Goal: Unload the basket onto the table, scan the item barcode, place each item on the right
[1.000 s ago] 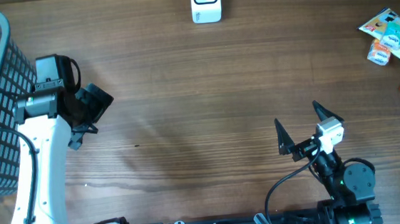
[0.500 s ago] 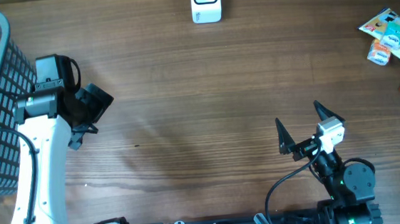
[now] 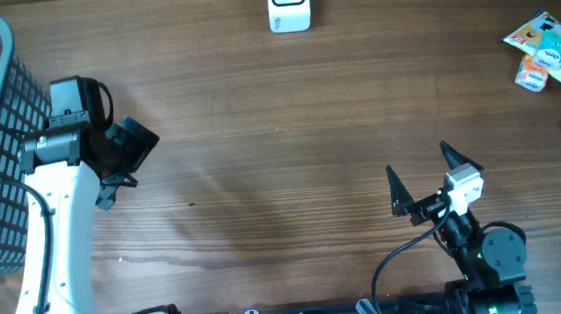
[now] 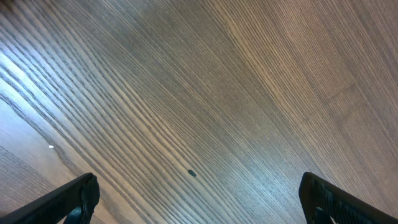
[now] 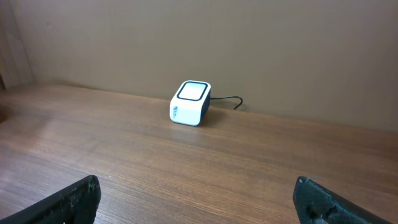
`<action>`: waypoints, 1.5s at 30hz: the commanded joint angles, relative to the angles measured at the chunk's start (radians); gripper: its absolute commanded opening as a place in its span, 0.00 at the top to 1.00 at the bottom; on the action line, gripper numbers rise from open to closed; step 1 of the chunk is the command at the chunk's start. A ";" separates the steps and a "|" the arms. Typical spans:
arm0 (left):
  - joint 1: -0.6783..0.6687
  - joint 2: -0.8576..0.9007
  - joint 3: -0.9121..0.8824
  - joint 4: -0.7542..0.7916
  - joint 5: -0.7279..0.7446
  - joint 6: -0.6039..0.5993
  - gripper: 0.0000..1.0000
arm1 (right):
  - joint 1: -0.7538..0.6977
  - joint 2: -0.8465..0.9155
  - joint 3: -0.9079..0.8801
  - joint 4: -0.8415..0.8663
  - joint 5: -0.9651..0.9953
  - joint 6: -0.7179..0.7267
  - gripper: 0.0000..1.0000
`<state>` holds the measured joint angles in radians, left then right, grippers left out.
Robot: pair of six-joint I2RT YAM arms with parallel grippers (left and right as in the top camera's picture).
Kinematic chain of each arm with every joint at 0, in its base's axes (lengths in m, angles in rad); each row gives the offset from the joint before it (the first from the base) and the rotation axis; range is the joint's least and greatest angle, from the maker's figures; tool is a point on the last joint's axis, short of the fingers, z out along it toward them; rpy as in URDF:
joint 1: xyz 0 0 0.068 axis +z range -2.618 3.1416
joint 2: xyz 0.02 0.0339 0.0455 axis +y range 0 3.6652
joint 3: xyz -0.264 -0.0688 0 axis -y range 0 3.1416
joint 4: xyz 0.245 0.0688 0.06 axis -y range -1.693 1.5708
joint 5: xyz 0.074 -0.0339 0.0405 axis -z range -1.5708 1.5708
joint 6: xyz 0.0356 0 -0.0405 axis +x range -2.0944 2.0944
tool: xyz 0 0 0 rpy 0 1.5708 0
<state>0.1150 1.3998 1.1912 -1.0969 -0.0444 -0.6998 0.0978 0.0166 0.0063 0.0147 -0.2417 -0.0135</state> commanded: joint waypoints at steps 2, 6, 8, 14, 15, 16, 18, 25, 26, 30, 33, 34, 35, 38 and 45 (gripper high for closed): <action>0.001 0.005 0.013 0.000 -0.013 0.012 0.00 | 0.006 -0.013 -0.001 0.003 0.006 -0.005 0.00; 0.001 0.005 0.013 0.000 -0.013 0.012 0.00 | 0.006 -0.013 -0.001 0.003 0.006 -0.006 0.00; 0.001 0.005 0.013 0.000 -0.013 0.012 0.00 | 0.006 -0.013 -0.001 0.003 0.006 -0.006 0.00; 0.002 0.005 0.013 0.000 -0.013 0.012 0.00 | 0.006 -0.013 -0.001 0.003 0.006 -0.006 0.00; 0.001 0.005 0.013 0.000 -0.013 0.012 0.00 | 0.006 -0.013 -0.001 0.003 0.006 -0.006 0.00; 0.001 0.005 0.013 0.000 -0.013 0.012 0.00 | 0.006 -0.013 -0.001 0.003 0.006 -0.006 0.00; 0.001 0.005 0.013 0.000 -0.013 0.012 0.00 | 0.006 -0.013 -0.001 0.003 0.006 -0.006 0.00; 0.001 0.005 0.013 0.000 -0.013 0.012 0.00 | 0.006 -0.013 -0.001 0.003 0.006 -0.006 0.00; 0.001 0.005 0.013 0.000 -0.013 0.012 0.00 | 0.006 -0.013 -0.001 0.003 0.006 -0.006 0.00; 0.001 0.005 0.013 0.000 -0.013 0.012 0.00 | 0.006 -0.013 -0.001 0.003 0.006 -0.006 0.00; 0.002 0.005 0.013 0.000 -0.017 0.012 0.00 | 0.006 -0.013 -0.001 0.003 0.006 -0.006 0.00; 0.001 0.006 0.013 0.000 -0.018 0.012 0.00 | 0.006 -0.013 -0.001 0.003 0.006 -0.006 0.00; 0.001 0.005 0.013 0.001 -0.017 0.012 0.00 | 0.006 -0.013 -0.001 0.003 0.006 -0.006 0.00; 0.000 -0.018 0.013 0.000 -0.017 0.012 0.00 | 0.006 -0.013 -0.001 0.003 0.006 -0.006 0.00; 0.000 -0.161 -0.093 0.028 -0.009 0.124 0.00 | 0.006 -0.013 -0.001 0.003 0.006 -0.006 0.00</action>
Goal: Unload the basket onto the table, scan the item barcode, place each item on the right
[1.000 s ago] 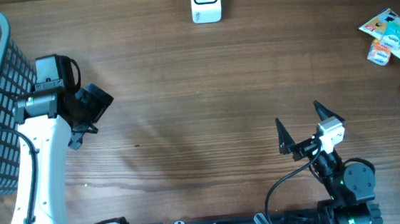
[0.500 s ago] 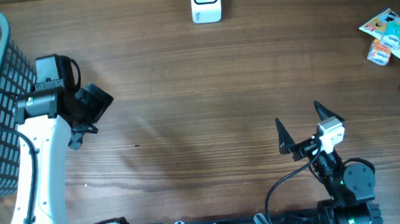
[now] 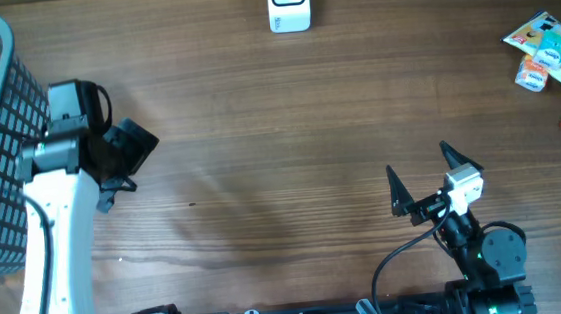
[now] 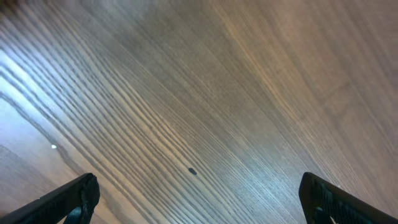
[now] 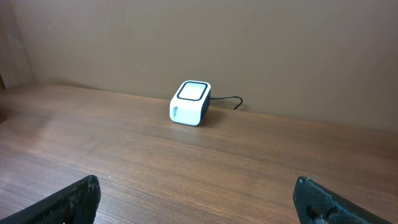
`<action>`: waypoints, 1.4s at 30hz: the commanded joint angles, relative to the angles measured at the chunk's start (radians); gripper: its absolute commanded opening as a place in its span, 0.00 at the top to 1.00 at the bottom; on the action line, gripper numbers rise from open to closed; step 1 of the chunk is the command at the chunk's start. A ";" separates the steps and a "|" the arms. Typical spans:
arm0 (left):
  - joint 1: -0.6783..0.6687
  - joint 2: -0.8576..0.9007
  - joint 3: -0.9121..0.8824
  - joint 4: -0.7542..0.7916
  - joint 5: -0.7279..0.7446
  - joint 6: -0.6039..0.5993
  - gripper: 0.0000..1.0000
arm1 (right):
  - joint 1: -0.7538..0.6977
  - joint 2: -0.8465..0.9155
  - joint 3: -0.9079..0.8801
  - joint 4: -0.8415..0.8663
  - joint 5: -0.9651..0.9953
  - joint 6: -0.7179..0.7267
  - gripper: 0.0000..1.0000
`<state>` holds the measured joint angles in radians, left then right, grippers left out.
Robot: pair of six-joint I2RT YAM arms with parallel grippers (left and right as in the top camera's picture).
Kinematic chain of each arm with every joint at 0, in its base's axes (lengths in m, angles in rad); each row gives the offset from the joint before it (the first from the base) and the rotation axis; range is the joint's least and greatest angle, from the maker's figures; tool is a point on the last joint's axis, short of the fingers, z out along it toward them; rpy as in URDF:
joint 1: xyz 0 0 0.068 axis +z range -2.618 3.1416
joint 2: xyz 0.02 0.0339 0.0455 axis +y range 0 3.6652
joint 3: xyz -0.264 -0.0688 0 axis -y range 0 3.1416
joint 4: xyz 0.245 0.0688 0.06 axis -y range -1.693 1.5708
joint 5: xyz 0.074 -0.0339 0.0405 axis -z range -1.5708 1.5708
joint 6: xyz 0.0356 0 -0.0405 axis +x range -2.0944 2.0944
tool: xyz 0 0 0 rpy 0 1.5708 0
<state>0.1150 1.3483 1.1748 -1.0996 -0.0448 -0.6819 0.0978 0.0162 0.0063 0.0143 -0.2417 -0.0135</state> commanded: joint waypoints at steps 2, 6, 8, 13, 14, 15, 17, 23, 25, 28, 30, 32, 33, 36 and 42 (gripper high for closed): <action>0.000 -0.176 -0.149 0.094 0.037 0.191 0.00 | 0.006 -0.013 -0.001 0.003 0.006 -0.006 0.00; 0.000 -0.355 -0.336 0.290 0.276 0.437 0.00 | 0.006 -0.013 -0.001 0.003 0.006 -0.005 0.00; 0.000 -0.439 -0.412 0.366 0.376 0.531 0.00 | 0.006 -0.013 -0.001 0.003 0.006 -0.006 0.00; 0.000 -0.745 -0.608 0.488 0.475 0.612 0.00 | 0.006 -0.013 -0.001 0.003 0.006 -0.006 0.00; 0.000 -0.795 -0.630 0.488 0.475 0.612 0.00 | 0.006 -0.013 -0.001 0.003 0.006 -0.005 0.00; 0.000 -0.838 -0.647 0.488 0.475 0.618 0.00 | 0.006 -0.013 -0.001 0.003 0.006 -0.006 0.00; 0.000 -0.893 -0.664 0.488 0.474 0.623 0.00 | 0.006 -0.013 -0.001 0.003 0.006 -0.006 0.00; 0.000 -0.983 -0.674 0.496 0.464 0.623 0.00 | 0.006 -0.013 -0.001 0.003 0.006 -0.006 0.00; 0.000 -1.012 -0.674 0.510 0.444 0.623 0.00 | 0.006 -0.013 -0.001 0.003 0.006 -0.006 0.00; 0.000 -1.054 -0.674 0.534 0.440 0.623 0.00 | 0.006 -0.013 -0.001 0.003 0.006 -0.006 0.00; 0.000 -1.078 -0.674 0.541 0.436 0.623 0.00 | 0.006 -0.013 -0.001 0.003 0.006 -0.005 0.00; 0.000 -1.102 -0.678 0.549 0.429 0.622 0.00 | 0.006 -0.013 -0.001 0.003 0.006 -0.005 0.00; 0.000 -1.114 -0.688 0.560 0.429 0.622 0.00 | 0.006 -0.013 -0.001 0.003 0.006 -0.006 0.00; 0.000 -1.155 -0.750 0.633 0.430 0.622 0.00 | 0.006 -0.013 -0.001 0.003 0.006 -0.006 0.00; 0.000 -1.245 -0.923 0.863 0.430 0.538 0.00 | 0.006 -0.013 -0.001 0.003 0.006 -0.005 0.00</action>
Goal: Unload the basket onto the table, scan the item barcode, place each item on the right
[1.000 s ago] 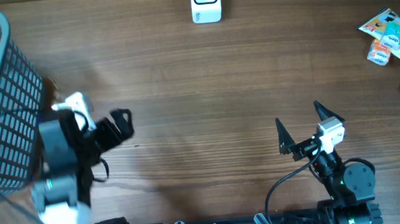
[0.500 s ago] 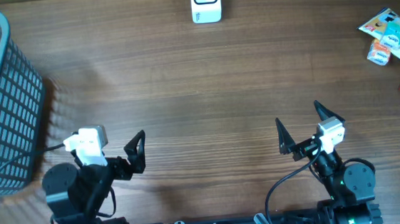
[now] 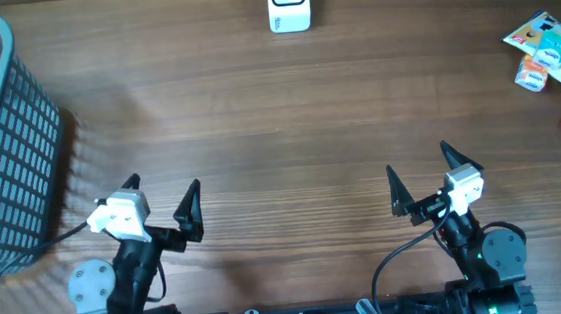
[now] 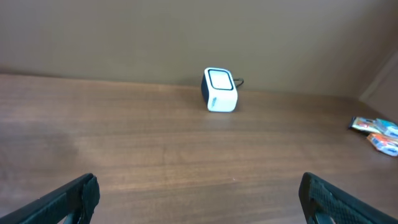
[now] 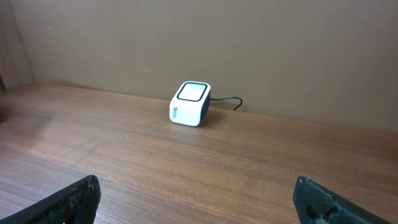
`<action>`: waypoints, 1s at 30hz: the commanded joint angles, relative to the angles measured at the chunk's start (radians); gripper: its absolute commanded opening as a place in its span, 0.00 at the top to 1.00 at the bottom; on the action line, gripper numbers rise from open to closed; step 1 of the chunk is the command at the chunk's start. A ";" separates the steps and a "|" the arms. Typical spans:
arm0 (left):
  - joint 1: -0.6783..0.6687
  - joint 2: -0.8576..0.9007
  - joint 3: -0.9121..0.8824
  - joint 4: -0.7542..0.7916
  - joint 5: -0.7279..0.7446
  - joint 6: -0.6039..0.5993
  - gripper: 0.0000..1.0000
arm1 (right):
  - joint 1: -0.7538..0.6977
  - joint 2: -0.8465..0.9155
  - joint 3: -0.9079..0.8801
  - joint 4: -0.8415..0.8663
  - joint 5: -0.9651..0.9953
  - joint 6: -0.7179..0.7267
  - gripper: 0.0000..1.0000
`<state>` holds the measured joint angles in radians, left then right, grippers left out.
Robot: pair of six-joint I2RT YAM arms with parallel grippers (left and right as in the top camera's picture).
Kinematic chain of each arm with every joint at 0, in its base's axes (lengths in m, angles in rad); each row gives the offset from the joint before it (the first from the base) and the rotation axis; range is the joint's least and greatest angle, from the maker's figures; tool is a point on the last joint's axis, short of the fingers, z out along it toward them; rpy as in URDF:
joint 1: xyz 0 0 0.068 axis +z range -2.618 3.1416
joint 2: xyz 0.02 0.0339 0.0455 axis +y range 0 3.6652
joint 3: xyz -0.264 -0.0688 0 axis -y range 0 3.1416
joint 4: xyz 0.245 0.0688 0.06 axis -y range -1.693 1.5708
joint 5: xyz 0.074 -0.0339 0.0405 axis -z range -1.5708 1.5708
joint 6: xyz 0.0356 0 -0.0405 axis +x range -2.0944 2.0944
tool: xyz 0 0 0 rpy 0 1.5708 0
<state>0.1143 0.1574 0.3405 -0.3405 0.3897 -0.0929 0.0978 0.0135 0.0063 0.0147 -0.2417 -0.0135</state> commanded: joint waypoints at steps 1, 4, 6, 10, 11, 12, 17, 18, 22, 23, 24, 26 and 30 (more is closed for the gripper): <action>0.001 -0.072 -0.113 0.136 -0.005 -0.051 0.00 | 0.006 -0.010 -0.001 0.003 0.006 -0.006 0.00; 0.001 -0.120 -0.172 0.197 -0.005 -0.050 0.00 | 0.006 -0.010 -0.001 0.003 0.006 -0.006 0.00; 0.001 -0.146 -0.206 0.237 -0.005 -0.050 0.00 | 0.006 -0.010 -0.001 0.003 0.006 -0.005 0.00; 0.001 -0.154 -0.253 0.306 -0.005 -0.050 0.00 | 0.006 -0.010 -0.001 0.003 0.006 -0.005 0.00; 0.001 -0.154 -0.263 0.321 -0.005 -0.050 0.00 | 0.006 -0.010 -0.001 0.003 0.006 -0.006 0.00; 0.001 -0.154 -0.271 0.333 -0.005 -0.050 0.00 | 0.006 -0.010 -0.001 0.003 0.006 -0.006 0.00; -0.020 -0.154 -0.332 0.394 -0.023 -0.050 0.00 | 0.006 -0.010 -0.001 0.003 0.006 -0.006 0.00; -0.027 -0.154 -0.335 0.373 -0.045 -0.051 0.00 | 0.006 -0.010 -0.001 0.003 0.006 -0.006 0.00; -0.056 -0.154 -0.335 0.344 -0.156 -0.097 0.00 | 0.006 -0.010 -0.001 0.003 0.006 -0.006 0.01; -0.058 -0.154 -0.335 0.342 -0.172 -0.099 0.00 | 0.006 -0.010 -0.001 0.003 0.006 -0.006 0.00; -0.061 -0.154 -0.335 0.336 -0.192 -0.099 0.00 | 0.006 -0.010 -0.001 0.003 0.006 -0.006 0.00; -0.062 -0.154 -0.335 0.315 -0.211 -0.098 0.00 | 0.006 -0.010 -0.001 0.003 0.006 -0.006 0.00; -0.062 -0.154 -0.335 0.275 -0.233 -0.098 0.00 | 0.006 -0.010 -0.001 0.003 0.006 -0.006 0.00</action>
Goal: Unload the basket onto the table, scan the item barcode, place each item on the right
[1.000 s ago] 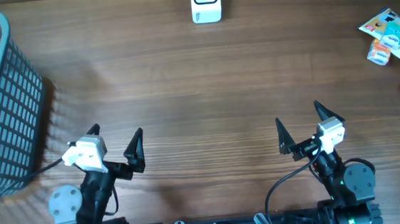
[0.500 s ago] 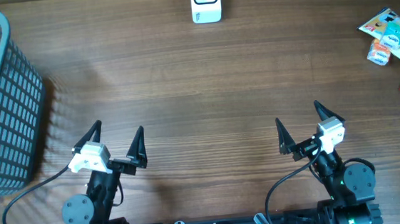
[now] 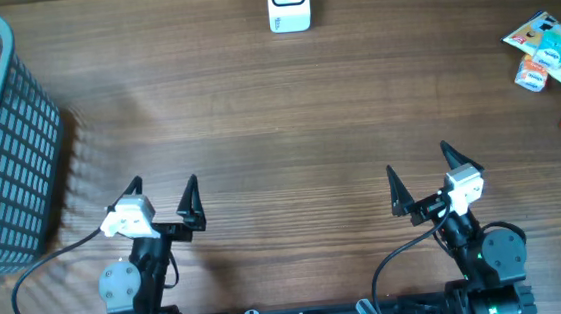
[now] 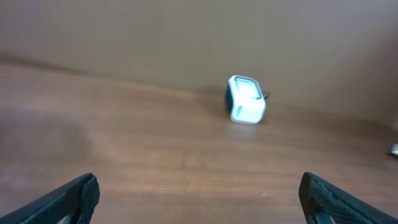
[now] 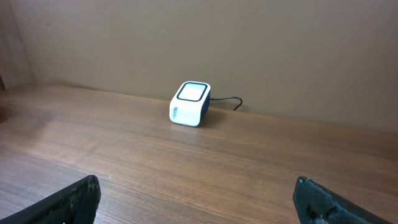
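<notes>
The white barcode scanner (image 3: 288, 3) stands at the table's far edge, also visible as the scanner (image 4: 247, 107) and the scanner (image 5: 190, 103), its cable trailing behind. Several snack packets (image 3: 557, 65) lie at the far right. My left gripper (image 3: 163, 200) rests near the front left, open, nothing between its fingers. My right gripper (image 3: 421, 176) sits near the front right, open and empty too. Both are far from the packets and the scanner.
A grey wire basket stands at the left edge of the wooden table (image 3: 278, 127). A plain wall rises behind the scanner in both wrist views.
My left gripper has shifted slightly right near the front edge, and its view has turned so the scanner sits a little further right. The right arm has not moved.
My left arm was stretched out beside the basket, its open gripper facing down at bare table, and stayed there. Then it was folded back near the front left edge, facing the scanner. My right gripper stayed open and still throughout.
</notes>
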`<action>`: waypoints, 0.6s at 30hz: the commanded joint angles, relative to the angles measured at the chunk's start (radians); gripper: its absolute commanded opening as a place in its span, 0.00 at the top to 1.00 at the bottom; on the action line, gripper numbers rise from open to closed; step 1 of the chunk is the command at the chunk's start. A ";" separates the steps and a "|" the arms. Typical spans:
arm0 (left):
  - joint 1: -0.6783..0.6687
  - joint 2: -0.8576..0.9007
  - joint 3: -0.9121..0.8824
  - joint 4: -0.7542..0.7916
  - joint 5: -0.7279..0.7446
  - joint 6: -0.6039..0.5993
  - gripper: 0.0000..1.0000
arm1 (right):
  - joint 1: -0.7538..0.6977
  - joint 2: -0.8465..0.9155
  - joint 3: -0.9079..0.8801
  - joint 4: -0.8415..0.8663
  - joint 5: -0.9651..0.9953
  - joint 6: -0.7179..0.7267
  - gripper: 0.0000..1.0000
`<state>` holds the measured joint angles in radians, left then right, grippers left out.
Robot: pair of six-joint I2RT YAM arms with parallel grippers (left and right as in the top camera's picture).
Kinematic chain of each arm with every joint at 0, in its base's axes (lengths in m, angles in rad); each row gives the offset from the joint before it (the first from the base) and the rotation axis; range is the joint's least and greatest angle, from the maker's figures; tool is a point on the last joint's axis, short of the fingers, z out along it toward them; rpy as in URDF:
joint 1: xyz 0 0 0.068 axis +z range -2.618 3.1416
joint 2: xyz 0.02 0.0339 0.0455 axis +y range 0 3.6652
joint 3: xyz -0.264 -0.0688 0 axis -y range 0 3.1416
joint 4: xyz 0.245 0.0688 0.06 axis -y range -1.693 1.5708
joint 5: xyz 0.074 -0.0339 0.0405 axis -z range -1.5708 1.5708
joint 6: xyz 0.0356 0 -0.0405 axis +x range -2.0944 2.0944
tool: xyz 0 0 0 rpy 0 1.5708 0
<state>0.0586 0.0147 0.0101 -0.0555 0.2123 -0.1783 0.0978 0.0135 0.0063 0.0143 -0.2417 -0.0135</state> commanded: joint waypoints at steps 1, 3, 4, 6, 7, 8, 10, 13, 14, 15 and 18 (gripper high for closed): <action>-0.006 -0.012 -0.005 -0.010 -0.058 -0.013 0.00 | 0.006 -0.010 -0.001 0.003 0.006 -0.006 0.00; -0.006 -0.012 -0.005 -0.011 -0.057 -0.013 0.00 | 0.006 -0.010 -0.001 0.003 0.006 -0.006 0.00; -0.006 -0.012 -0.005 -0.011 -0.058 -0.013 0.00 | 0.006 -0.010 -0.001 0.003 0.006 -0.006 0.00; -0.006 -0.012 -0.005 -0.012 -0.066 -0.013 0.00 | 0.006 -0.010 -0.001 0.003 0.006 -0.006 0.00; -0.006 -0.012 -0.005 -0.012 -0.070 -0.013 0.00 | 0.006 -0.010 -0.001 0.003 0.006 -0.006 0.00; -0.006 -0.012 -0.005 -0.013 -0.074 -0.013 0.00 | 0.006 -0.010 -0.001 0.003 0.006 -0.006 0.00; -0.006 -0.012 -0.005 -0.013 -0.076 -0.013 0.00 | 0.006 -0.010 -0.001 0.003 0.006 -0.006 0.00; -0.006 -0.012 -0.005 -0.013 -0.076 -0.021 0.00 | 0.006 -0.010 -0.001 0.003 0.006 -0.006 0.00; -0.006 -0.012 -0.005 -0.013 -0.076 -0.021 0.00 | 0.006 -0.010 -0.001 0.003 0.006 -0.006 0.00; -0.006 -0.012 -0.005 -0.013 -0.076 -0.021 0.00 | 0.006 -0.010 -0.001 0.003 0.006 -0.006 0.00; -0.006 -0.012 -0.005 -0.014 -0.089 -0.027 0.00 | 0.006 -0.010 -0.001 0.003 0.006 -0.006 0.00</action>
<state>0.0586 0.0135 0.0101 -0.0601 0.1528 -0.1894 0.0978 0.0135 0.0063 0.0147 -0.2417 -0.0135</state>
